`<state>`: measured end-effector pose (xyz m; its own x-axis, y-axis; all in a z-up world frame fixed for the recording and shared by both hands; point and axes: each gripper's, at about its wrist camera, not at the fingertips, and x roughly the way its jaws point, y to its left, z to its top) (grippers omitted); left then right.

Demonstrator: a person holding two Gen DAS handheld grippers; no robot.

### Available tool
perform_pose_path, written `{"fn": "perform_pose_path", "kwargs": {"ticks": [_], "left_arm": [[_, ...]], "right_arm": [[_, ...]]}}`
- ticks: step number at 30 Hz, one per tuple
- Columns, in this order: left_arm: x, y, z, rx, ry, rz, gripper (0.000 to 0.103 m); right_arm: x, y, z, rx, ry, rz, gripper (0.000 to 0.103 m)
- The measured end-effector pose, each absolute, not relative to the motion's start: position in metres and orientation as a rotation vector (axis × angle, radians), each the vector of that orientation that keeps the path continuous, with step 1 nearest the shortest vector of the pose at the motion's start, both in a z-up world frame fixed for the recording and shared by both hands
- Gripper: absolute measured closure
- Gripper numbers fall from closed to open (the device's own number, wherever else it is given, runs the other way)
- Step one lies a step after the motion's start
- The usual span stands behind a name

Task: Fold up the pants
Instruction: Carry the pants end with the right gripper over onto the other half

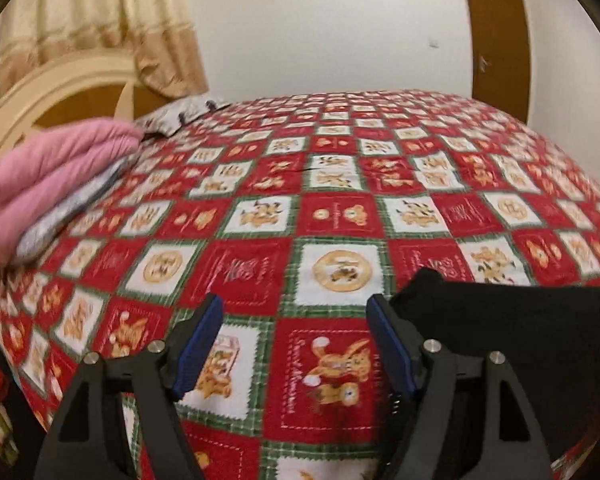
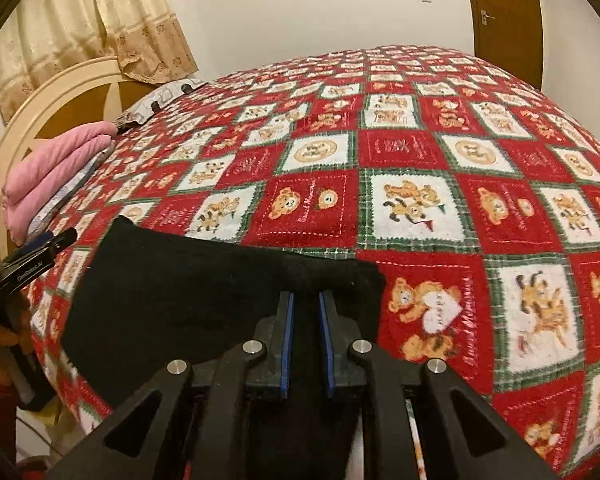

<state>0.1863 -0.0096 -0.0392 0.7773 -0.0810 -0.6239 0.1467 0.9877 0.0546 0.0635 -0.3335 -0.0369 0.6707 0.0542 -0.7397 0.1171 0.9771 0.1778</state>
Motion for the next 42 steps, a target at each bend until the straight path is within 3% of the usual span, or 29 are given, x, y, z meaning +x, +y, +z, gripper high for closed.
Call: {"fn": "perform_pose_path", "kwargs": {"ticks": [3, 5, 6, 7, 15, 18, 21, 35, 42], "left_arm": [[0.170, -0.015, -0.040, 0.071, 0.655, -0.229, 0.026], [0.155, -0.030, -0.046, 0.103, 0.649, -0.288, 0.027], [0.148, -0.037, -0.051, 0.128, 0.646, -0.294, 0.027], [0.142, -0.044, -0.057, 0.158, 0.650, -0.286, 0.027], [0.137, -0.041, -0.086, 0.005, 0.774, -0.236, 0.027], [0.133, -0.046, -0.087, 0.042, 0.746, -0.229, 0.027], [0.128, -0.049, -0.089, 0.068, 0.717, -0.211, 0.027], [0.126, -0.053, -0.086, 0.092, 0.711, -0.158, 0.027], [0.122, -0.054, -0.087, 0.112, 0.703, -0.148, 0.026]], "right_arm": [[0.060, -0.323, -0.008, 0.195, 0.747, 0.006, 0.089], [0.074, -0.308, 0.007, 0.205, 0.738, 0.114, 0.070], [0.089, -0.295, 0.012, 0.210, 0.756, 0.195, 0.046], [0.098, -0.287, 0.013, 0.213, 0.764, 0.240, 0.033], [0.208, -0.162, -0.028, -0.043, 1.004, 0.464, 0.033], [0.228, -0.143, -0.056, -0.126, 1.101, 0.415, 0.048], [0.247, -0.147, -0.078, -0.060, 1.165, 0.362, 0.048], [0.270, -0.144, -0.086, -0.011, 1.114, 0.212, 0.038], [0.264, -0.186, -0.069, 0.280, 0.961, 0.151, 0.038]]}}
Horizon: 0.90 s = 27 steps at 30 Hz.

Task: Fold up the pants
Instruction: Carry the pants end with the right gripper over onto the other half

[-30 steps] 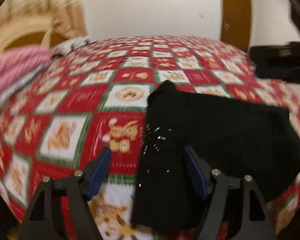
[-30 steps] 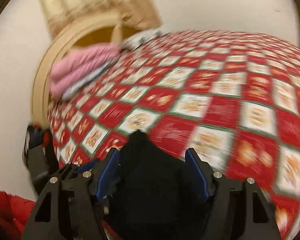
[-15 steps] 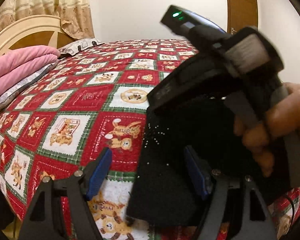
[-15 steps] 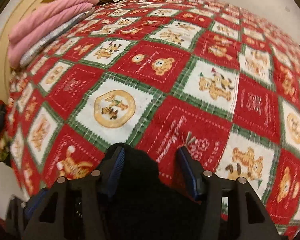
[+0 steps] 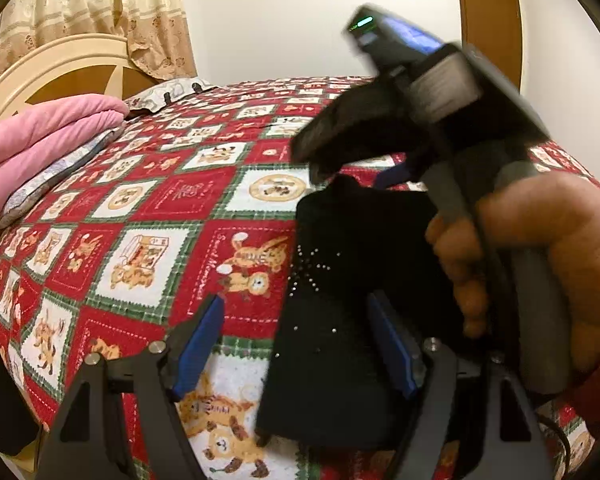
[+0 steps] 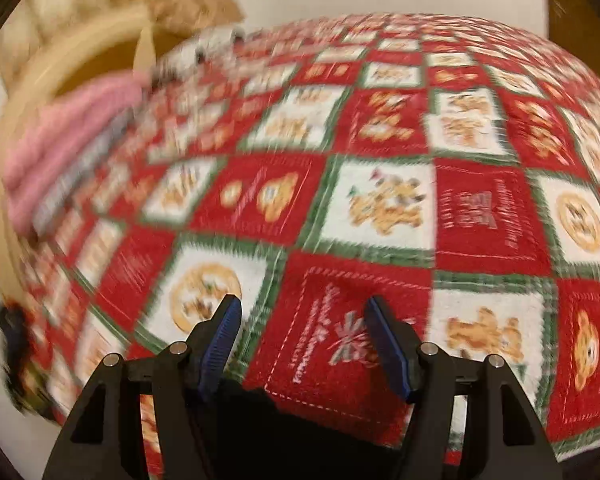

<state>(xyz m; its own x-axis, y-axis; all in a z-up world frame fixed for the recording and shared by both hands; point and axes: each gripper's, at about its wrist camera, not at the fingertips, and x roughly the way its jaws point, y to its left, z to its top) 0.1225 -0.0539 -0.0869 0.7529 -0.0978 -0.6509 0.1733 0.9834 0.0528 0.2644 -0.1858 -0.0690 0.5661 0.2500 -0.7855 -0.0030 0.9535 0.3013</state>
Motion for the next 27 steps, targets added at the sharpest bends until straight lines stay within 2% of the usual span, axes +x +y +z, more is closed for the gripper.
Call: {"fn": "perform_pose_path", "kwargs": {"ticks": [3, 12, 17, 18, 20, 22, 26, 27], "left_arm": [[0.123, -0.054, -0.087, 0.133, 0.696, -0.139, 0.019], [0.127, -0.052, -0.087, 0.106, 0.723, -0.131, 0.015], [0.129, -0.052, -0.087, 0.114, 0.724, -0.126, 0.012], [0.130, -0.050, -0.087, 0.109, 0.727, -0.124, 0.010], [0.133, -0.045, -0.088, 0.077, 0.744, -0.122, 0.006], [0.136, -0.041, -0.089, 0.042, 0.765, -0.118, 0.002], [0.136, -0.040, -0.091, 0.019, 0.773, -0.114, 0.000], [0.135, -0.040, -0.092, 0.022, 0.767, -0.113, 0.000]], "right_arm": [[0.240, -0.224, -0.047, 0.437, 0.864, 0.137, 0.036], [0.130, -0.317, -0.011, 0.550, 0.740, 0.030, 0.036], [0.060, -0.365, -0.025, 0.595, 0.683, -0.117, 0.035], [0.046, -0.375, -0.030, 0.616, 0.678, -0.146, 0.031], [0.024, -0.391, -0.042, 0.664, 0.679, -0.190, 0.029], [0.009, -0.403, -0.054, 0.722, 0.679, -0.207, 0.029], [-0.013, -0.410, -0.074, 0.818, 0.650, -0.230, 0.029], [-0.015, -0.407, -0.074, 0.816, 0.640, -0.232, 0.026]]}}
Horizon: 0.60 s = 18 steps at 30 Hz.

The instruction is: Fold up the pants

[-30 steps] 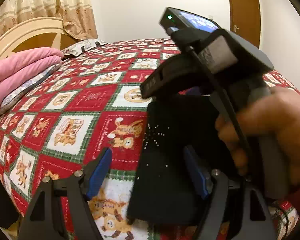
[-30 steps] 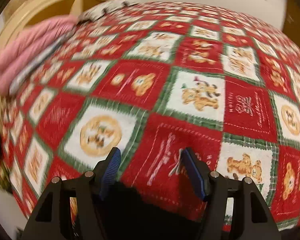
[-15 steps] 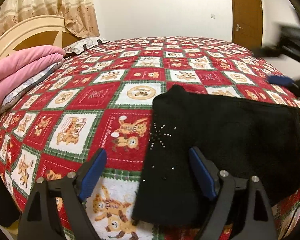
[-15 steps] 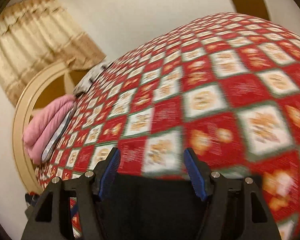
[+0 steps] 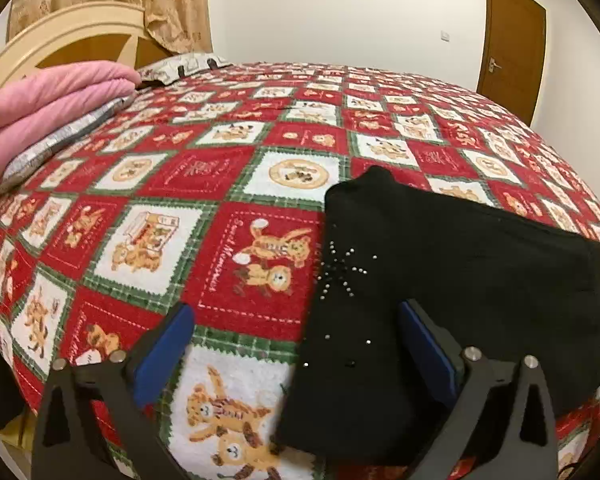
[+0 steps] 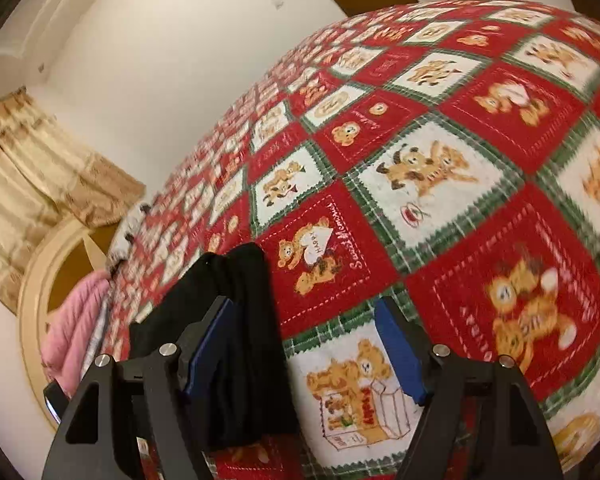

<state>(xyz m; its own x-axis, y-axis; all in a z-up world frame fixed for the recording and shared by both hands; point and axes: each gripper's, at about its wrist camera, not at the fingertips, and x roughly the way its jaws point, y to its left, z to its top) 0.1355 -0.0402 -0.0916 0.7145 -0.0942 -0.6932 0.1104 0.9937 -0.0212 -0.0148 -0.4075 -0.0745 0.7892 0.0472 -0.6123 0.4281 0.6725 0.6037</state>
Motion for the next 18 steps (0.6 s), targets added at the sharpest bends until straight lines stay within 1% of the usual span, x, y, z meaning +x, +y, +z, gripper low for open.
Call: {"fn": "perform_pose_path", "kwargs": {"ticks": [1, 2, 6, 11, 18], "left_arm": [[0.135, -0.040, -0.092, 0.017, 0.763, -0.114, 0.000], [0.135, -0.037, -0.093, -0.007, 0.766, -0.115, 0.000], [0.136, -0.022, -0.099, -0.148, 0.782, -0.153, 0.000], [0.132, -0.022, -0.101, -0.125, 0.748, -0.189, 0.000], [0.132, -0.022, -0.100, -0.118, 0.741, -0.199, 0.000]], "right_arm": [[-0.012, -0.403, -0.073, 0.802, 0.644, -0.221, 0.020], [-0.010, -0.398, -0.071, 0.790, 0.645, -0.205, 0.019], [0.000, -0.372, -0.075, 0.715, 0.671, -0.200, 0.018], [-0.004, -0.351, -0.080, 0.653, 0.671, -0.246, 0.017], [-0.004, -0.305, -0.082, 0.506, 0.754, -0.244, 0.015]]}}
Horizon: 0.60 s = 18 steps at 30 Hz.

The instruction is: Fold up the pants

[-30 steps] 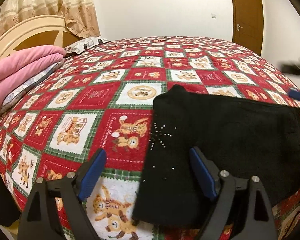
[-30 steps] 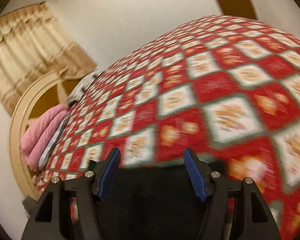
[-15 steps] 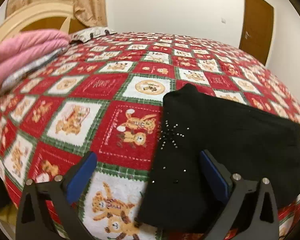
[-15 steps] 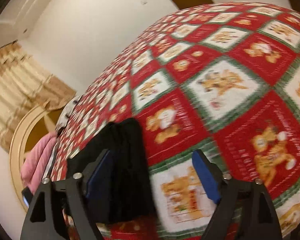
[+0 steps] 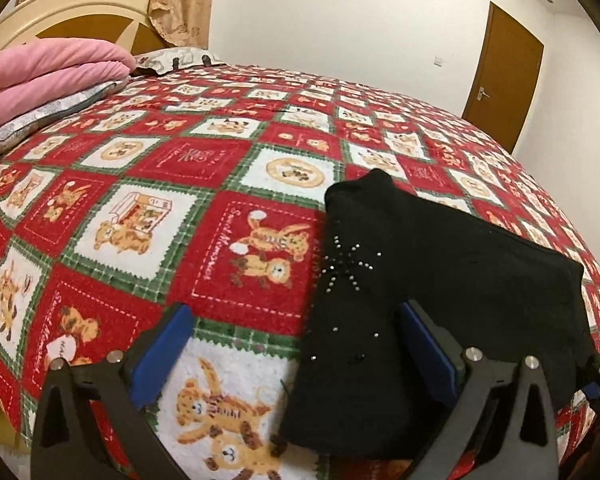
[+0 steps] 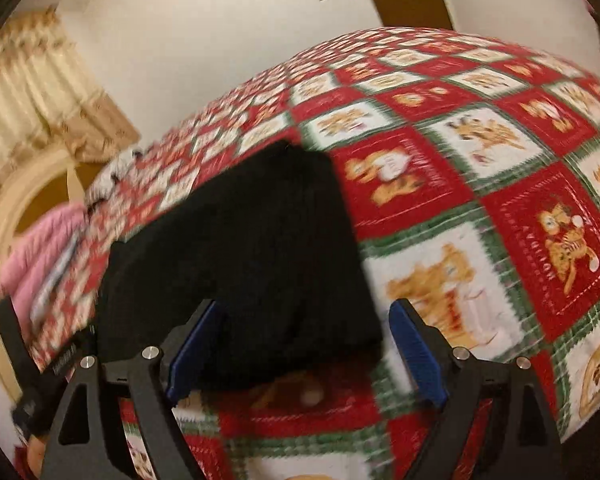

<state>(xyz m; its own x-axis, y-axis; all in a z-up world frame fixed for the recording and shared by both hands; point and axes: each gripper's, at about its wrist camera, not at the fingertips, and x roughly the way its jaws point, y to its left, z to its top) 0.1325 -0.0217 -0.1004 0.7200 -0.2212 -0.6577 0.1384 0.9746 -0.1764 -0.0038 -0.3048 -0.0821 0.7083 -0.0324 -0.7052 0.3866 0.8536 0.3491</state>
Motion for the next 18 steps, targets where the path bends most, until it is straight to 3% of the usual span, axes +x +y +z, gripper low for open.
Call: {"fn": "perform_pose_path", "kwargs": {"ticks": [11, 15, 18], "left_arm": [[0.139, -0.023, -0.097, -0.115, 0.798, -0.186, 0.000], [0.138, -0.023, -0.097, -0.112, 0.807, -0.184, 0.000], [0.138, -0.023, -0.098, -0.109, 0.804, -0.181, 0.000]], "right_arm": [[-0.006, -0.304, -0.084, 0.549, 0.728, -0.146, 0.019], [-0.005, -0.287, -0.083, 0.456, 0.740, -0.173, 0.036], [-0.005, -0.292, -0.082, 0.482, 0.732, -0.152, 0.039]]}}
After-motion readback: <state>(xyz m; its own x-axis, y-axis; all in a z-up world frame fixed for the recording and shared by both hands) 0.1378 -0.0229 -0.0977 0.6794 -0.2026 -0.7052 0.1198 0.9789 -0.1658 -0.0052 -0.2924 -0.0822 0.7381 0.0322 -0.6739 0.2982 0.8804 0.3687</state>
